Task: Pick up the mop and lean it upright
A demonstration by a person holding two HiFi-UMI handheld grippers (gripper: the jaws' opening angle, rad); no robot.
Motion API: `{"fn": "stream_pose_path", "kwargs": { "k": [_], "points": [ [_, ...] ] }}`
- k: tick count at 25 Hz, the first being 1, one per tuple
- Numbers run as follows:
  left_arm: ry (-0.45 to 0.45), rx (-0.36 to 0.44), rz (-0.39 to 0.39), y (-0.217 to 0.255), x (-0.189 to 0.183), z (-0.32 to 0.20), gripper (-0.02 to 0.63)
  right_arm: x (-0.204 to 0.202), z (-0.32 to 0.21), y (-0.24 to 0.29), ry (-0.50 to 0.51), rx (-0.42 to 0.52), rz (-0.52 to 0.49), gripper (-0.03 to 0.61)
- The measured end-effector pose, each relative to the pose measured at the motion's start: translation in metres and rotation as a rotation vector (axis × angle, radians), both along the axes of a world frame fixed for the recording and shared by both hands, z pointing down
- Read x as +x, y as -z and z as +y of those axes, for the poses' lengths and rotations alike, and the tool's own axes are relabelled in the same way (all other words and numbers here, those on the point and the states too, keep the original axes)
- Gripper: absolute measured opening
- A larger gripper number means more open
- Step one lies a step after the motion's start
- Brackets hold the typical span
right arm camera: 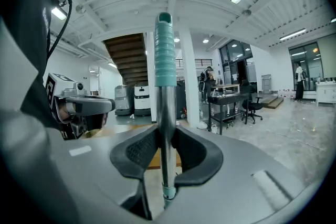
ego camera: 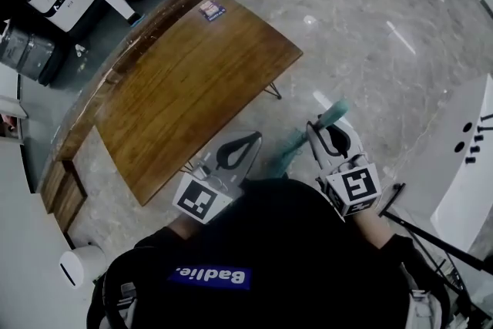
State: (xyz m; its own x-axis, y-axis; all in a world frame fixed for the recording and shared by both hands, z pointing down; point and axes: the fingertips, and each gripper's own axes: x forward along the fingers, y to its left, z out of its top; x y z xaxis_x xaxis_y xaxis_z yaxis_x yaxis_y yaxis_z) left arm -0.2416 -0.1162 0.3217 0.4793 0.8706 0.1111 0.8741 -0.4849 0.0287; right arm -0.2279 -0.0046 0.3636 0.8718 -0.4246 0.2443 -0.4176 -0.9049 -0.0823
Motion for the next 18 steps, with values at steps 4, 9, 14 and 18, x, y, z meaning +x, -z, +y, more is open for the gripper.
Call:
{"fn": "stream_pose_path", "kwargs": {
  "k": [4,9,14,18],
  "points": [
    [-0.053,0.013,-0.009,-0.001,0.016,0.028,0.018,0.015,0.044,-0.001,-0.074,-0.014,0.001,0.106],
    [-0.120,0.005,-0.006,-0.006,0.051,0.062,0.018,0.047,0.092,0.005,-0.190,-0.028,0.011,0.106],
    [-0.186,-0.020,-0.007,-0.013,0.103,0.093,0.018,0.096,0.130,0.008,-0.269,-0.052,-0.012,0.106],
    [-0.216,-0.078,-0.004,-0.009,0.156,0.113,0.018,0.131,0.166,-0.005,-0.318,-0.115,-0.051,0.106]
  ]
}}
